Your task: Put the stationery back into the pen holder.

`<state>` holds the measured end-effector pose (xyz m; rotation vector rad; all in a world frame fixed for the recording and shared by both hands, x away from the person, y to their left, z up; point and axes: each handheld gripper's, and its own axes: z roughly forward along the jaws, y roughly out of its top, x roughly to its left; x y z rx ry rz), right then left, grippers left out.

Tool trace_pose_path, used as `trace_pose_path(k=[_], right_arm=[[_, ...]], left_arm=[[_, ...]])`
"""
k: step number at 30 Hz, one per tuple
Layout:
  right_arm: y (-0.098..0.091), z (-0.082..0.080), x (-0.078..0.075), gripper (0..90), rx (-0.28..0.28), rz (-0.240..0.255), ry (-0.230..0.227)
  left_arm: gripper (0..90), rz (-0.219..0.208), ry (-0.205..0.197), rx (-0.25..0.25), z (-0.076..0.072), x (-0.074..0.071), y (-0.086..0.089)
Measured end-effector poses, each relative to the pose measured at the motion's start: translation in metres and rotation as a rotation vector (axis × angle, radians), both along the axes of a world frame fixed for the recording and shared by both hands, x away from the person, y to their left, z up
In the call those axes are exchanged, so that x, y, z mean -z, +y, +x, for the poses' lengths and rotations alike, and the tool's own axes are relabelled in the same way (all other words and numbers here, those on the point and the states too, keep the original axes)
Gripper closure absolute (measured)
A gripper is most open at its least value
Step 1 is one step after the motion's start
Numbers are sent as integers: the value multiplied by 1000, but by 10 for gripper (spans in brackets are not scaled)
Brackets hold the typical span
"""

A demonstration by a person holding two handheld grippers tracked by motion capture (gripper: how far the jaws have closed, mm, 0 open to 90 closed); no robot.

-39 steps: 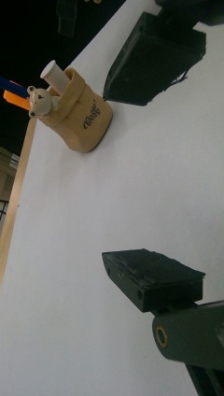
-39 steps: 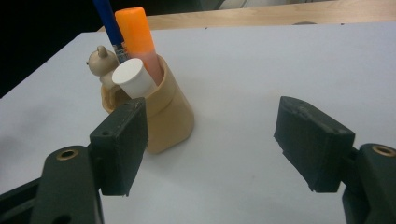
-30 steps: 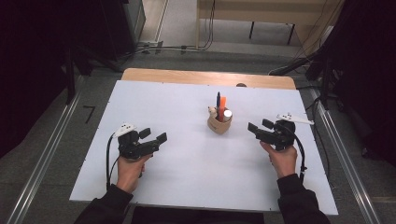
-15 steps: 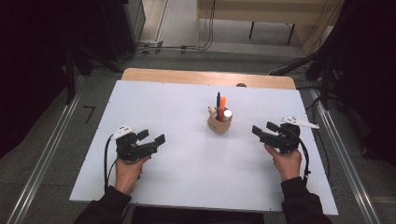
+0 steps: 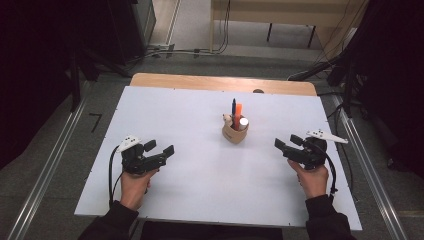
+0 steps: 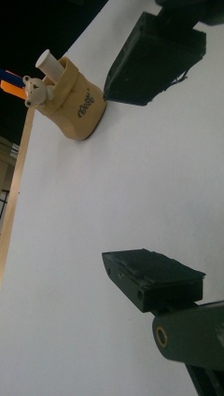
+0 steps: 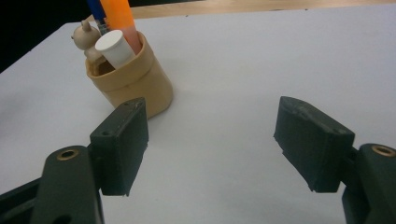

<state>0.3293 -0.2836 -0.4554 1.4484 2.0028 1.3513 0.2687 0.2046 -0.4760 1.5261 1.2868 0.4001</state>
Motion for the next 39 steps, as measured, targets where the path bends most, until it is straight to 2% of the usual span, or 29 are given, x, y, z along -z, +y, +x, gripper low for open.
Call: trace_pose_path(k=[15, 39], right_arm=[[-8, -9, 2, 243, 17, -10, 0], [-24, -24, 3, 243, 39, -17, 5]], left_arm=[[191, 23, 3, -8, -9, 0, 4], [191, 56, -15, -27, -27, -3, 11]])
